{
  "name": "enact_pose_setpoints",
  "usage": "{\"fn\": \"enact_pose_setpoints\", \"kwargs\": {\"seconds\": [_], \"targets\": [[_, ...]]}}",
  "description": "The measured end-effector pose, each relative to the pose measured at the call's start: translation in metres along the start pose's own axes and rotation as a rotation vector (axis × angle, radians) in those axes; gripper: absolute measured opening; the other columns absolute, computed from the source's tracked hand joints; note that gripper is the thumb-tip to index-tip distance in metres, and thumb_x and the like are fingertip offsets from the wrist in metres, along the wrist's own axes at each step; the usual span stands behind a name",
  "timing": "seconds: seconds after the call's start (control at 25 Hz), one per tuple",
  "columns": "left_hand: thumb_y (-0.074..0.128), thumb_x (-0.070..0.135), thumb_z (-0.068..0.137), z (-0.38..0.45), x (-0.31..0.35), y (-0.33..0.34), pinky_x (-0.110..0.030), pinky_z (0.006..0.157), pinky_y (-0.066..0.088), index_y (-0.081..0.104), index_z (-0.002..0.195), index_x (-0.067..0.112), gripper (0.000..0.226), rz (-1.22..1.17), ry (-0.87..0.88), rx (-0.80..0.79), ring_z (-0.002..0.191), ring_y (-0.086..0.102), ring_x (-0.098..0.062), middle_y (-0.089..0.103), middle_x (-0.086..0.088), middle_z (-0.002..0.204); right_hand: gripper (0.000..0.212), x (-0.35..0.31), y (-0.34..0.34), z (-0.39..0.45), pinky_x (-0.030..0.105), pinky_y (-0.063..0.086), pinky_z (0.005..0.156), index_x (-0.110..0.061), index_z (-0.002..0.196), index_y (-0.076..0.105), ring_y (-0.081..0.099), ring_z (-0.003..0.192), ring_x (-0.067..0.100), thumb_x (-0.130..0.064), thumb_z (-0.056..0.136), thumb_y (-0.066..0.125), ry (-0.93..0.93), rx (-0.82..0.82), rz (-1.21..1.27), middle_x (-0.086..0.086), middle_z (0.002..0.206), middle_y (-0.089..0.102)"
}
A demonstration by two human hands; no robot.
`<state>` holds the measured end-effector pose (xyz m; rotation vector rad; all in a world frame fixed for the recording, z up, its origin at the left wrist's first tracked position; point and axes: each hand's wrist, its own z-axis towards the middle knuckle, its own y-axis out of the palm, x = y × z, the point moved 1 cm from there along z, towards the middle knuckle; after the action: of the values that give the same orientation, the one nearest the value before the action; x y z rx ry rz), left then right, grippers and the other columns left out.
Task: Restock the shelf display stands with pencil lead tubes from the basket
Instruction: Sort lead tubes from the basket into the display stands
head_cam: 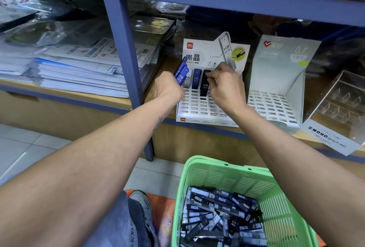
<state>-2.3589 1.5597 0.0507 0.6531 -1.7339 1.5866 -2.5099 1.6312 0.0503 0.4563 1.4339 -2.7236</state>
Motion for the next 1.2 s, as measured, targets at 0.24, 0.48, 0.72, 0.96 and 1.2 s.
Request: {"fn": "enact_pose_setpoints", "kwargs": {"seconds": [0.24,0.48,0.72,0.96,1.2], "targets": [[0.088,0.014,0.073,-0.015,0.017,-0.006,-0.023,0.04,0.037,0.063,0.087,0.008,0.029,-0.372,-0.003,-0.315,0.042,0.046,-0.011,0.058,-0.004,0.06,0.02,-0.027,-0.022,0.001,0.022,0.053,0.068,-0.016,0.109,0.072,0.067,0.076,0.003,-0.026,0.093,0.069,0.319,-0.043,0.775,-0.005,0.087,0.074],[0.084,0.008,0.075,-0.023,0.017,-0.005,-0.021,0.039,0.034,0.064,0.091,0.008,0.025,-0.399,-0.052,-0.494,0.04,0.044,-0.011,0.05,-0.002,0.054,0.016,-0.031,-0.028,0.0,0.027,0.05,0.06,-0.01,0.078,0.068,0.061,0.063,0.014,-0.015,0.084,0.081,0.498,-0.141,1.05,0.007,0.074,0.07],[0.079,0.015,0.085,-0.012,0.001,-0.011,-0.018,0.036,0.03,0.057,0.086,0.01,0.022,-0.279,-0.2,-0.388,0.037,0.038,-0.009,0.05,-0.002,0.054,0.013,-0.01,-0.032,0.012,0.026,0.059,0.062,-0.007,0.093,0.06,0.064,0.054,0.014,-0.002,0.091,0.072,0.623,0.153,1.179,0.009,0.073,0.068],[0.084,0.029,0.078,0.008,-0.008,-0.005,-0.024,0.046,0.04,0.053,0.087,0.015,0.035,-0.312,-0.135,-0.078,0.058,0.05,-0.019,0.057,-0.006,0.076,0.007,-0.012,-0.005,0.012,0.039,0.059,0.08,-0.021,0.097,0.072,0.069,0.083,0.017,-0.019,0.09,0.073,0.239,-0.014,0.448,-0.003,0.087,0.071],[0.086,0.026,0.076,0.013,-0.011,0.007,-0.032,0.058,0.05,0.054,0.087,0.017,0.035,-0.189,-0.123,-0.043,0.077,0.066,-0.026,0.064,-0.008,0.088,0.018,-0.01,0.009,0.017,0.041,0.055,0.084,-0.026,0.104,0.077,0.067,0.092,0.022,-0.027,0.086,0.075,0.193,-0.006,0.248,0.004,0.098,0.074]]}}
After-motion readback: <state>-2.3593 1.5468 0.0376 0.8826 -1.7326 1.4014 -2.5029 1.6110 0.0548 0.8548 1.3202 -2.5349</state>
